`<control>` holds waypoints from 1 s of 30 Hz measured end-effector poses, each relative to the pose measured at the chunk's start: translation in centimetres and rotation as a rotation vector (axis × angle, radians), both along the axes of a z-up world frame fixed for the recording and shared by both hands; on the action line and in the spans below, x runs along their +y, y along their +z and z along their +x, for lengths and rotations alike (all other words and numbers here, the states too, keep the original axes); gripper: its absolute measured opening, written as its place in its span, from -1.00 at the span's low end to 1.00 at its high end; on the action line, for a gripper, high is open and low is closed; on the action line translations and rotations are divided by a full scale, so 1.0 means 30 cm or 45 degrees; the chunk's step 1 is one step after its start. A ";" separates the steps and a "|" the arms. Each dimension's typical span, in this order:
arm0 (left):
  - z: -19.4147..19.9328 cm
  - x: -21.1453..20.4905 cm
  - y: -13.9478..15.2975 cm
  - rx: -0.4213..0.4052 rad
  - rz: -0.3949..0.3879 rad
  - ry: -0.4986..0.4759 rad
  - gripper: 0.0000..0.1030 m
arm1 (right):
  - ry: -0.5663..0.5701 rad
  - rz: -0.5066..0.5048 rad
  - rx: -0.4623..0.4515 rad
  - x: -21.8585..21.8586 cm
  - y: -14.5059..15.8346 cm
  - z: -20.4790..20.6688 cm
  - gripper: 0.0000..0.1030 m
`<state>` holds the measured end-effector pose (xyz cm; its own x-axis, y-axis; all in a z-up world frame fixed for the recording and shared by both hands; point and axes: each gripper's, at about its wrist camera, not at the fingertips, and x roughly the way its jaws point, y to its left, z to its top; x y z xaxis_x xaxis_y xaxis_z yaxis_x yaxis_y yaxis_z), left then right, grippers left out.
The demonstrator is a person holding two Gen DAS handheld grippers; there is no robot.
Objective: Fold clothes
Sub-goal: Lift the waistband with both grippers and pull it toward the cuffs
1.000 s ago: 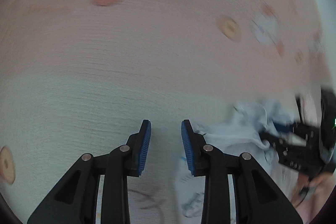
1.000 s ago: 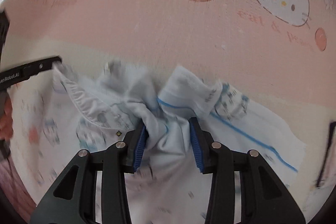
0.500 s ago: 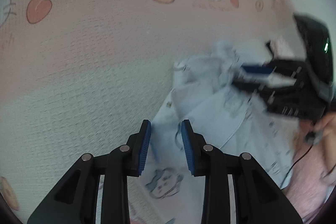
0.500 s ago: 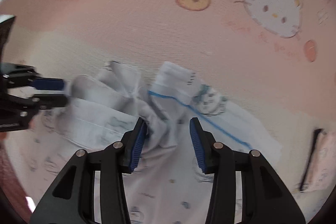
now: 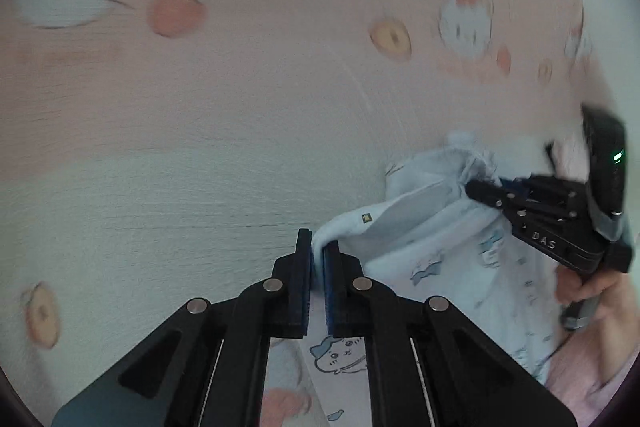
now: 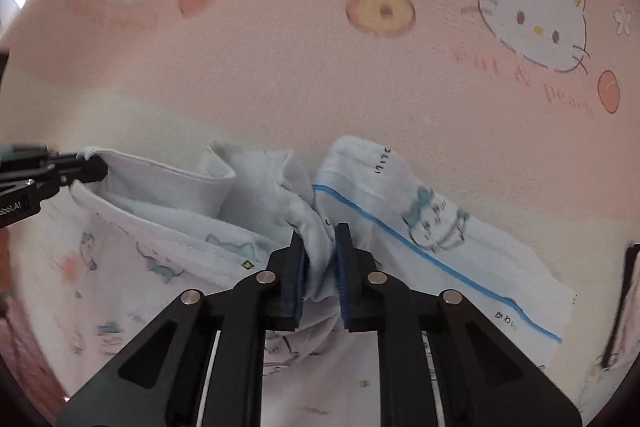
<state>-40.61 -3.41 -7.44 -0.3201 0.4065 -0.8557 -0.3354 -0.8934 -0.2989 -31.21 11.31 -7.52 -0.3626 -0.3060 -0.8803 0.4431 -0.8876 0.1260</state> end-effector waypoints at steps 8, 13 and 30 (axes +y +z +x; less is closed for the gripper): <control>-0.010 -0.307 0.011 -0.183 0.096 0.374 -0.89 | -0.120 -0.044 0.059 -0.007 0.021 -0.025 -0.76; -0.068 -0.391 -0.082 -0.338 0.174 0.476 -0.75 | -0.211 -0.058 0.091 0.000 0.017 -0.044 -0.76; -0.048 -0.353 -0.148 -0.292 -0.106 0.244 -0.03 | 0.067 0.380 -0.003 -0.049 -0.094 0.022 -0.31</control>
